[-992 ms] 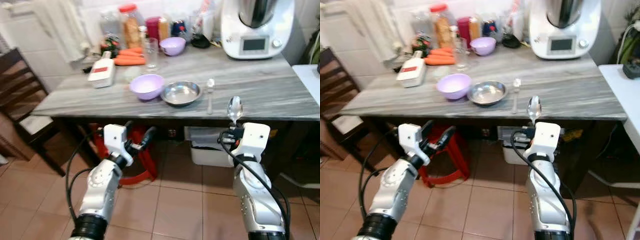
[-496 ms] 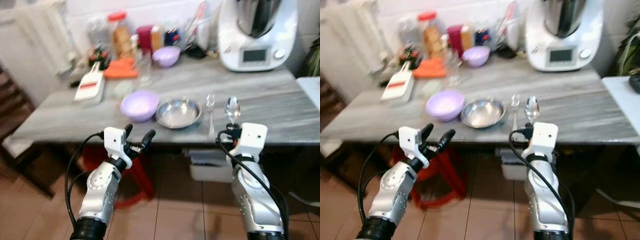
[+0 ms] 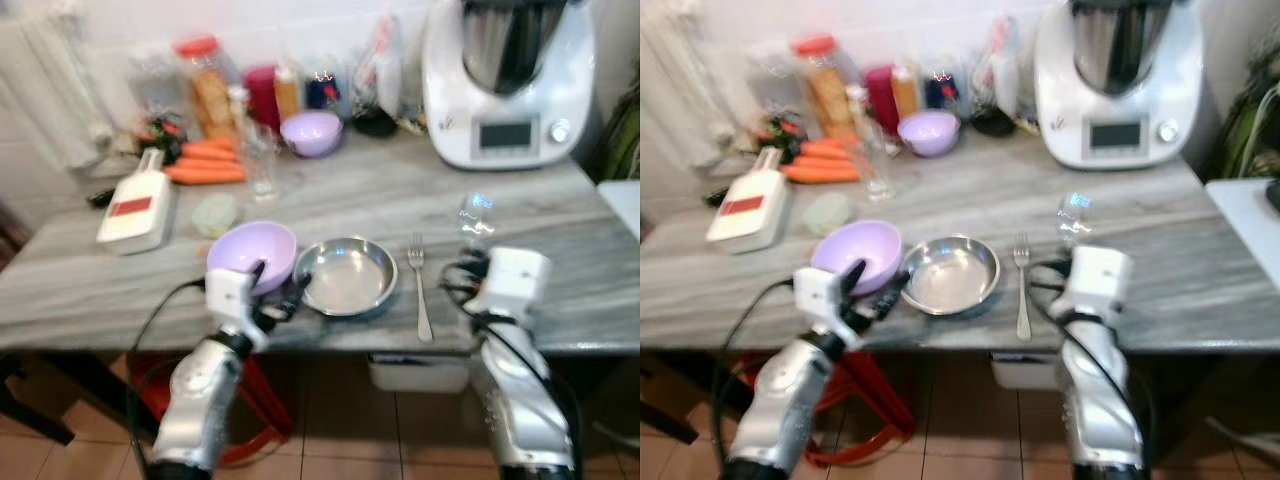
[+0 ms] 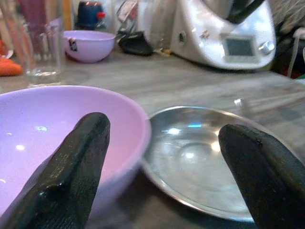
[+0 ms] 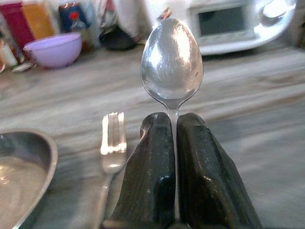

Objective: Setting the table

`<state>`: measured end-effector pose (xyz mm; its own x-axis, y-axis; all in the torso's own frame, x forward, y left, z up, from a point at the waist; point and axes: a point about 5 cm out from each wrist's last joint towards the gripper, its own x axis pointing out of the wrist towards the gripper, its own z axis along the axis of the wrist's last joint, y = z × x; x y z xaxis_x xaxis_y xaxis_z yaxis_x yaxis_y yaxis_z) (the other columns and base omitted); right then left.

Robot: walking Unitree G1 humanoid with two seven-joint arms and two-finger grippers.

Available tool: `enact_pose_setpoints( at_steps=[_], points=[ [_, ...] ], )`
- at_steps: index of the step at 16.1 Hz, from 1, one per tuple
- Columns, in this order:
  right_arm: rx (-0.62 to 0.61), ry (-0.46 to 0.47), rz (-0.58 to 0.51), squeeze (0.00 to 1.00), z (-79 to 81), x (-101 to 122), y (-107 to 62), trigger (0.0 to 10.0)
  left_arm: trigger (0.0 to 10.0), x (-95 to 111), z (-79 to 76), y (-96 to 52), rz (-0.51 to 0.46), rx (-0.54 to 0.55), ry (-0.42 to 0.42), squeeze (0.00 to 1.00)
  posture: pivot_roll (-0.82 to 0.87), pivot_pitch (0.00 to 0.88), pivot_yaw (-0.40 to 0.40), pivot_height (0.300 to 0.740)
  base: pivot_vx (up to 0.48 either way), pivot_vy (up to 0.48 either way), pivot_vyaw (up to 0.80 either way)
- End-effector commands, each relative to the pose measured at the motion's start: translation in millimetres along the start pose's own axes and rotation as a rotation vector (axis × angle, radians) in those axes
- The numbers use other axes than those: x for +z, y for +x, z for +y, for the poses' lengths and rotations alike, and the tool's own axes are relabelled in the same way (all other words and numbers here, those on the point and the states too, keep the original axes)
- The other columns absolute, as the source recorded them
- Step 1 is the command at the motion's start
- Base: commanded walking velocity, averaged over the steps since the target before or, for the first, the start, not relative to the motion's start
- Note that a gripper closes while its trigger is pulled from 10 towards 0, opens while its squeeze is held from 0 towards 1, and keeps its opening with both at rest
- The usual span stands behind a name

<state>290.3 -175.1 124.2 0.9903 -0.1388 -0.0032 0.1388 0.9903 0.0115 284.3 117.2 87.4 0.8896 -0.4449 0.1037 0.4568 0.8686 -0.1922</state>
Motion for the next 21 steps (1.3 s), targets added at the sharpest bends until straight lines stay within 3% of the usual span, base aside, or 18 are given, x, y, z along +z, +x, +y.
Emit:
enact_pose_setpoints(
  at_steps=[1,3,4,10,16,21],
  points=[
    [-0.012,-0.014,-0.014,0.00,-5.6,4.1,0.2,10.0,10.0,4.2,-1.2,-2.2,-0.012,-0.001,0.014,0.00,-0.11,0.000,0.126,0.740,0.000,0.000,0.00],
    [-0.010,-0.016,-0.013,0.00,-6.3,3.7,-0.3,10.0,10.0,6.7,3.3,-9.4,-0.017,0.012,0.023,0.00,-0.11,0.000,0.122,0.740,0.000,0.000,0.00],
    [-0.010,-0.022,-0.011,0.00,-7.6,3.1,-1.0,10.0,10.0,8.0,8.6,-21.8,-0.013,0.023,0.035,0.00,-0.11,0.000,0.120,0.740,0.000,0.000,0.00],
    [-0.022,-0.039,0.031,0.00,-13.4,-0.6,-0.8,10.0,10.0,7.5,10.1,-41.4,0.034,-0.024,0.060,0.00,-0.10,0.000,0.112,0.740,0.000,0.000,0.00],
    [-0.010,-0.084,0.147,0.00,-21.7,-15.5,-1.6,10.0,10.0,3.5,12.7,-51.6,0.080,-0.086,0.055,0.00,-0.09,0.000,0.111,0.740,0.000,0.000,0.00],
    [0.037,-0.056,0.233,0.00,-17.2,-22.4,4.3,10.0,10.0,-3.7,4.3,-56.3,0.133,-0.234,-0.005,0.00,-0.10,0.000,0.107,0.740,0.000,0.000,0.00]
  ],
)
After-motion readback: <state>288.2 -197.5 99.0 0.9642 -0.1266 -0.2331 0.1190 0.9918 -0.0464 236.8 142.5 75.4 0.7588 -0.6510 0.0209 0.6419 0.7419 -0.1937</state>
